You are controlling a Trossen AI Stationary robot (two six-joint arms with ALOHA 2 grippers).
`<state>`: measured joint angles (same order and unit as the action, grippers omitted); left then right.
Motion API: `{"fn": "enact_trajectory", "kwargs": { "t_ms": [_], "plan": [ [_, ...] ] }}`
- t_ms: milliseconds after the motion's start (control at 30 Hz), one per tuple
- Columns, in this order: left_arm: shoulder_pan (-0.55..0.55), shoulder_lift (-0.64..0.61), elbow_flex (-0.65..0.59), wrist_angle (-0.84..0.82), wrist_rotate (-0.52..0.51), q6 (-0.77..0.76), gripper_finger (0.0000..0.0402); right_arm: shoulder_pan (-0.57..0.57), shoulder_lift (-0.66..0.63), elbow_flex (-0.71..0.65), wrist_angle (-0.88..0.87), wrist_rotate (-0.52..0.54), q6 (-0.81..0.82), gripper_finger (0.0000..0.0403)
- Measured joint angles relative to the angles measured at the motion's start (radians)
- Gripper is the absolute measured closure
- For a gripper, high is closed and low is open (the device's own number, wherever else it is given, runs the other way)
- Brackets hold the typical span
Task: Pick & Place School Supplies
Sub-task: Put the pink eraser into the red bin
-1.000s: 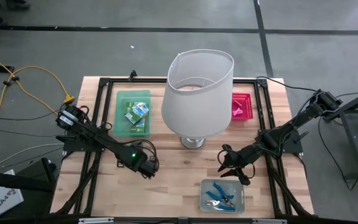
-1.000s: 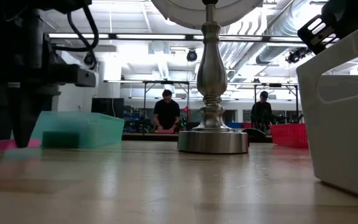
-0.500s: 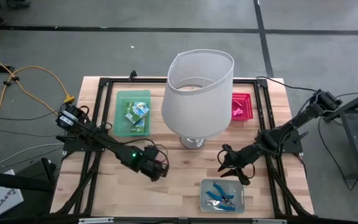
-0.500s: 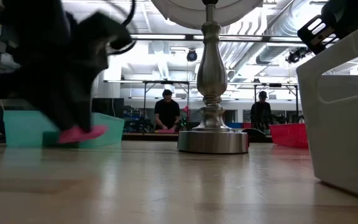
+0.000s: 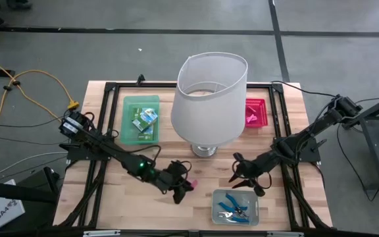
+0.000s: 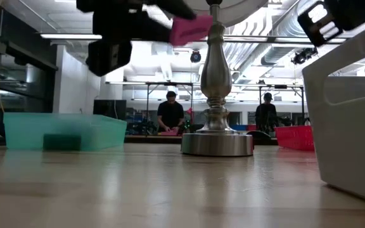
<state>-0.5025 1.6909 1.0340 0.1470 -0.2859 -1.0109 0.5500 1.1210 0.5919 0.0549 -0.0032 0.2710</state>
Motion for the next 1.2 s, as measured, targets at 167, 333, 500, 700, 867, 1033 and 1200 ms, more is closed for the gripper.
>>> {"fn": "enact_trajectory", "kwargs": {
  "t_ms": [167,333,500,700,867,1033,1200],
  "plan": [
    [-0.015,0.000,0.000,0.014,0.001,0.001,0.0320,0.000,0.029,0.000,0.112,0.004,-0.085,0.0293],
    [-0.027,0.000,0.000,0.022,0.001,0.001,0.0320,0.000,0.141,0.000,0.281,0.003,-0.155,0.0293],
    [-0.046,0.000,0.000,0.046,0.003,0.011,0.0320,-0.010,0.252,0.000,0.455,0.012,-0.213,0.0293],
    [-0.068,0.001,0.000,0.148,0.006,0.085,0.0319,-0.036,0.348,0.040,0.544,0.004,-0.243,0.0293],
    [-0.065,0.005,0.000,0.194,0.006,0.128,0.0319,-0.041,0.412,0.114,0.524,0.003,-0.288,0.0293],
    [-0.064,0.006,0.000,0.198,0.008,0.129,0.0319,-0.049,0.431,0.152,0.500,0.022,-0.321,0.0293],
    [-0.065,0.006,0.000,0.203,0.027,0.132,0.0319,-0.067,0.433,0.154,0.498,0.048,-0.328,0.0293]
  ]
}}
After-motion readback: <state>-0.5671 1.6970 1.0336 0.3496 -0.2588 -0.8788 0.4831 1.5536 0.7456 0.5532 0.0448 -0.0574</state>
